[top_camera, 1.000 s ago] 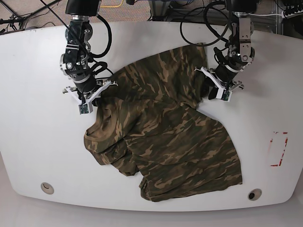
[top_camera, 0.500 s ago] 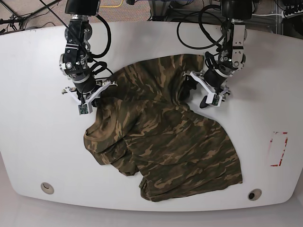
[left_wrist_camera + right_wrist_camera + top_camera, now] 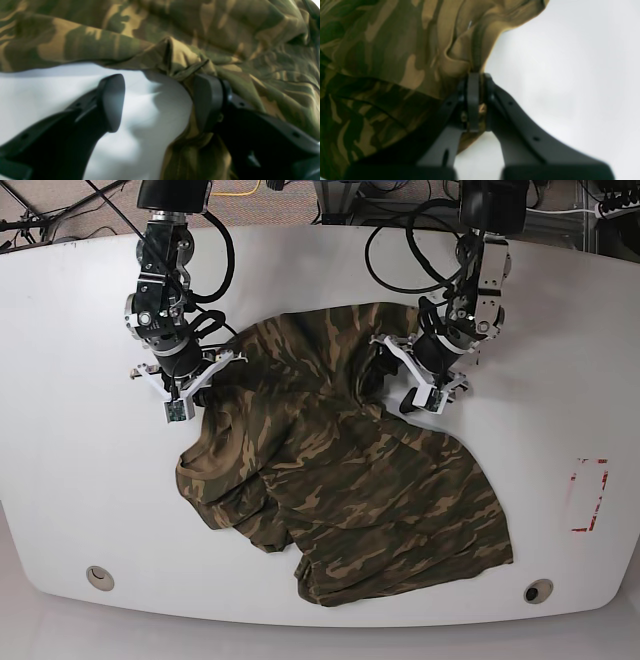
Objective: Fold the T-shirt properly
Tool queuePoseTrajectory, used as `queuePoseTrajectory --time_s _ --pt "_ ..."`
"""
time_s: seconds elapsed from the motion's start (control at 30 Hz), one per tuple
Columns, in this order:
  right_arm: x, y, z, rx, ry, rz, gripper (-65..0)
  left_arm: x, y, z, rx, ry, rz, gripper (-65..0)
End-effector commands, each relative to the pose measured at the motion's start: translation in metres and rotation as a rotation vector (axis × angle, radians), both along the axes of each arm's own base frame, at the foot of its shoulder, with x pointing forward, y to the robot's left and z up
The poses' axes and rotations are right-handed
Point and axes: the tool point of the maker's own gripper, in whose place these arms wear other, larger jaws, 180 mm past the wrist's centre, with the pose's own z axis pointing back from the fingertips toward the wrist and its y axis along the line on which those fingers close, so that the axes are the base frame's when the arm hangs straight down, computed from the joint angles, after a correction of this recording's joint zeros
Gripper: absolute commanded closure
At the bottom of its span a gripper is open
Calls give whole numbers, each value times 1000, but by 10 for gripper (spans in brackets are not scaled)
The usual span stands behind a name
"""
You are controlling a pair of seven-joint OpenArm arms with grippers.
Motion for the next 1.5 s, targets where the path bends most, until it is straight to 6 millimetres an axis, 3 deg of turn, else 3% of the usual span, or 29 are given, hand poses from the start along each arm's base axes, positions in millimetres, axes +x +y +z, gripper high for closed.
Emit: queuePoseTrajectory --time_s 0.0,0.1,0.37,0.43,0.57,0.77,0.83,0.9,1.03,1.17,1.23,1.47 --pt "8 -3 13 -3 -50 -1 0 -34 10 -37 144 174 -76 -383" --pt "6 -2 14 -5 -49 3 0 -11 35 -7 183 94 -53 -386" --pt "5 -3 16 -7 -51 2 -1 10 87 33 239 20 39 -405" --pt "8 -3 22 -11 -67 1 -3 21 124 72 287 -41 126 -434" --pt "8 -2 23 -14 -68 3 -3 21 120 79 298 -53 126 -443" --pt "8 -1 24 -17 -70 8 -2 19 83 77 323 -49 51 -402" --pt "7 -1 21 -15 -63 11 -2 18 61 75 345 -45 12 -285" --pt "7 -1 21 -14 -64 10 -1 16 52 72 355 -35 -7 -221" --pt "8 -1 22 -15 -65 9 0 17 47 70 368 -19 -17 -128" --pt "8 -1 21 -14 -63 9 0 21 49 70 371 -9 -5 -112" --pt "9 -4 21 -24 -66 6 0 18 49 60 369 18 -7 -72" --pt "8 -5 20 -26 -63 4 0 18 54 56 360 23 0 -54"
